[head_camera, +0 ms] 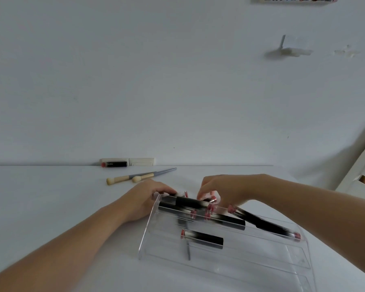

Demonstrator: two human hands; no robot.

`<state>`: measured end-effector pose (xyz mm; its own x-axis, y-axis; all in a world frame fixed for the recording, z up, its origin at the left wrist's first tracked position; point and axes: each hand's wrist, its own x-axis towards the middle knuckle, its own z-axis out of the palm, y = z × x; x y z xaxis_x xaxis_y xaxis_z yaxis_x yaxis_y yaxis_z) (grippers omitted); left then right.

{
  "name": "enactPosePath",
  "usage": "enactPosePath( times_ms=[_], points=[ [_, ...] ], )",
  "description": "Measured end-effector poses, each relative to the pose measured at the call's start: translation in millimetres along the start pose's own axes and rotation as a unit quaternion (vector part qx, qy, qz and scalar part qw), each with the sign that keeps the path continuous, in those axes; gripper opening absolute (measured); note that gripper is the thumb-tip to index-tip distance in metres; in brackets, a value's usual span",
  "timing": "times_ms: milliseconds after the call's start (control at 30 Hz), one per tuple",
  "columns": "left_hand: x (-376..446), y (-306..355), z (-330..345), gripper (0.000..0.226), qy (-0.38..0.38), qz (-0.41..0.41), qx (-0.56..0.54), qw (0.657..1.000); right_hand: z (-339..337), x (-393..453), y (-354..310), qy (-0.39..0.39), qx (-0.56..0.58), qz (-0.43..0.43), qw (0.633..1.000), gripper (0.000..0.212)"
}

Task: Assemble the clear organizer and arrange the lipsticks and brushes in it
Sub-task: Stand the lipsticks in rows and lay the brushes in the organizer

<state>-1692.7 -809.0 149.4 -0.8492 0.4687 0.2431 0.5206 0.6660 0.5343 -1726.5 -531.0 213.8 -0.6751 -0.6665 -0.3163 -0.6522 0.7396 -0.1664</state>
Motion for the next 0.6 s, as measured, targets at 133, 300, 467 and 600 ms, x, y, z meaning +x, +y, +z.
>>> enactPosePath(
  times_ms=[133, 300, 467, 600],
  points=[
    [7.8, 0.3, 2.2, 0.050, -0.016, -0.042, -0.009, 0.999, 7.0, -1.3, 6.6, 0.030, -0.001, 0.004, 1.000, 0.042],
    [16.7, 0.2, 0.8, 0.049, -0.009, -0.079, -0.058, 0.995, 11.0, -1.0, 11.2, 0.039, -0.015, 0.011, 0.999, 0.034],
    [27.5, 6.0, -9.5, 0.021, 0.013, -0.154, -0.148, 0.977, 8.8, 6.0, 12.4, 0.013, 0.000, 0.016, 1.000, 0.025],
    [43.8, 18.5, -19.5, 0.012, -0.102, -0.256, -0.013, 0.961, 10.4, 13.0, 13.4, 0.018, -0.004, 0.025, 1.000, 0.025]
  ],
)
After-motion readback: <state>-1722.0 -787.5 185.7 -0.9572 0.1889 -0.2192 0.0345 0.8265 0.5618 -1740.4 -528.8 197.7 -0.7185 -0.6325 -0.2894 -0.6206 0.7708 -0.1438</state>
